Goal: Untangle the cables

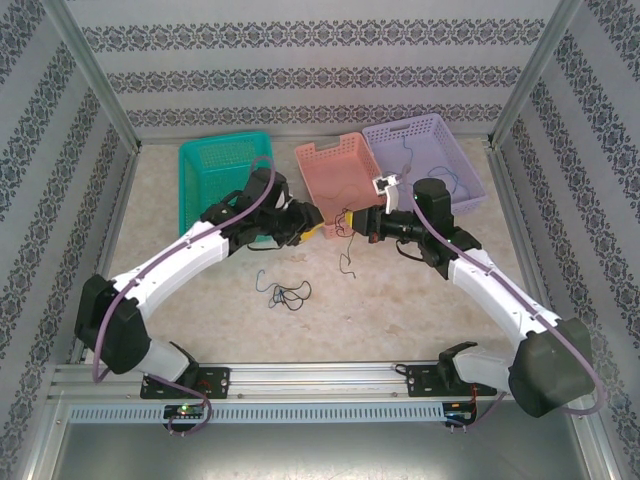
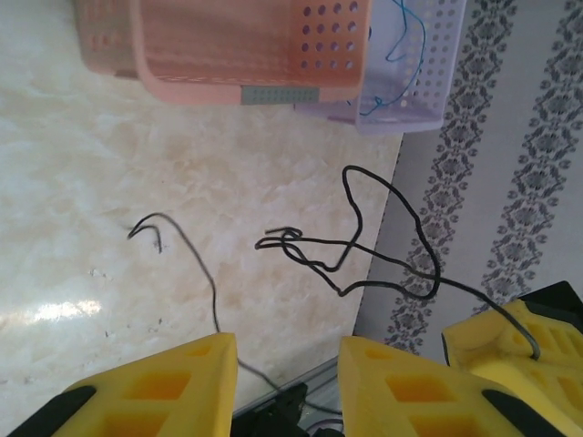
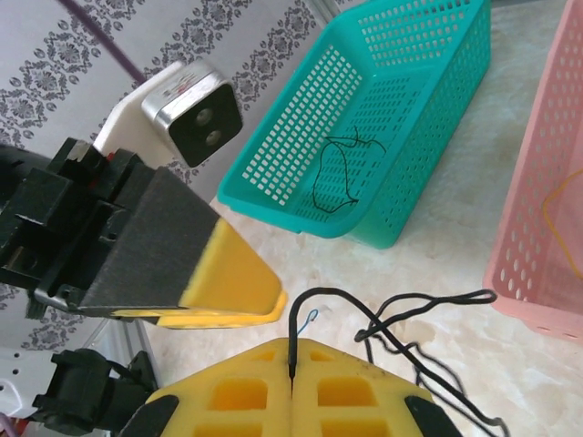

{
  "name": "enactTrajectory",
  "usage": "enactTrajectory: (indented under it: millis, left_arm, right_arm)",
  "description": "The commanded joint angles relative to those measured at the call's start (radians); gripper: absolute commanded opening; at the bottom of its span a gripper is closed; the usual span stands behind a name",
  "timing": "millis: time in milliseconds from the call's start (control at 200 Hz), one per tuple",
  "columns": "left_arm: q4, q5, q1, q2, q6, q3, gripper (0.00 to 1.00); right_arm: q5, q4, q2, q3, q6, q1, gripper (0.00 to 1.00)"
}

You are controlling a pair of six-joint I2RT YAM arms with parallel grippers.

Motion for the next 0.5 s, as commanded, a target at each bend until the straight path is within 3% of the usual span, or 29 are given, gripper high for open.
enactTrajectory:
  millis: [0,180,495]
  left_arm:
    - [-0.025,0.04,0.013,0.056,0.204,0.078,0.35]
    - [-0.118,0.013,0.015,0.107,0.399,0.131,0.4]
    - [-0.067,0.066,0.015,0.158,0.444,0.128,0.37]
  right_arm:
    - [-0.061,0.01,0.015,0.018,0.012,-0.001,0.0]
    - [-0.115,-0.014,0.041,0.041,0.014,-0.005,0.0]
    - [-0.157,-0.021,0.061,0.067,0.028,-0.005,0.0]
